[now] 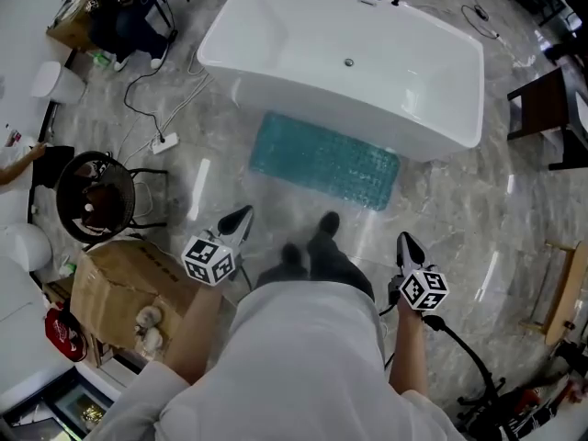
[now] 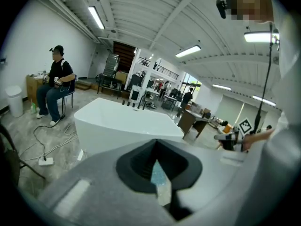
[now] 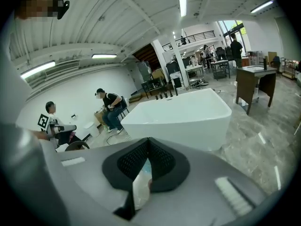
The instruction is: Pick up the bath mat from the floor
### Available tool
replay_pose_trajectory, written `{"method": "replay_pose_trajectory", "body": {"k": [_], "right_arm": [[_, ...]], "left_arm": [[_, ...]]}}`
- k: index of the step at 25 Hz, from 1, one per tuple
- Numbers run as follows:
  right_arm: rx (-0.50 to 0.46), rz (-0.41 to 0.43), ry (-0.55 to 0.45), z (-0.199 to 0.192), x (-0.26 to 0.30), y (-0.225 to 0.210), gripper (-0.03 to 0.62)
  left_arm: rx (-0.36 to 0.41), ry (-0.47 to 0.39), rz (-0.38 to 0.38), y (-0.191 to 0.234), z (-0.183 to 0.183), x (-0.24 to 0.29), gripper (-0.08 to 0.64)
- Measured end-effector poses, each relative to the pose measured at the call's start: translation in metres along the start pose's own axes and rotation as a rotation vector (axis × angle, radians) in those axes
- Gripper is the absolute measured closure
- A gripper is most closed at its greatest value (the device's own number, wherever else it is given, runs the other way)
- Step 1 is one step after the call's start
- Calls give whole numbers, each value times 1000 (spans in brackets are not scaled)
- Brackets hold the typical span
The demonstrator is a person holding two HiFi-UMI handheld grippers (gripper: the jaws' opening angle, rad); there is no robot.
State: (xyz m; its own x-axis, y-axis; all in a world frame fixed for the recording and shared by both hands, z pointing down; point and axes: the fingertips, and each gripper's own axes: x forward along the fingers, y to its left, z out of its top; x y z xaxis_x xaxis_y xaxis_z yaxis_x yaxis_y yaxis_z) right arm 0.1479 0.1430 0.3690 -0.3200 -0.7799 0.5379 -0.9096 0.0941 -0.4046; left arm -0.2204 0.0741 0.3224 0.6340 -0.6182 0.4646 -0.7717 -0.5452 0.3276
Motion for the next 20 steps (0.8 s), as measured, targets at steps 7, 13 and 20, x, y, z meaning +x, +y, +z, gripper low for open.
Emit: {"method": "replay_pose_trajectory", "body": {"k": [7, 13, 20], "right_arm": [[11, -9, 30, 38, 51, -69, 586], [4, -14, 64, 52, 82, -105, 586], [28, -59, 101, 43, 126, -119, 586]], "left_arm": [[-3, -9, 15, 2, 43, 77, 558], [11, 4, 33, 16, 64, 122, 558], [10, 49, 58, 64, 60, 155, 558]]}}
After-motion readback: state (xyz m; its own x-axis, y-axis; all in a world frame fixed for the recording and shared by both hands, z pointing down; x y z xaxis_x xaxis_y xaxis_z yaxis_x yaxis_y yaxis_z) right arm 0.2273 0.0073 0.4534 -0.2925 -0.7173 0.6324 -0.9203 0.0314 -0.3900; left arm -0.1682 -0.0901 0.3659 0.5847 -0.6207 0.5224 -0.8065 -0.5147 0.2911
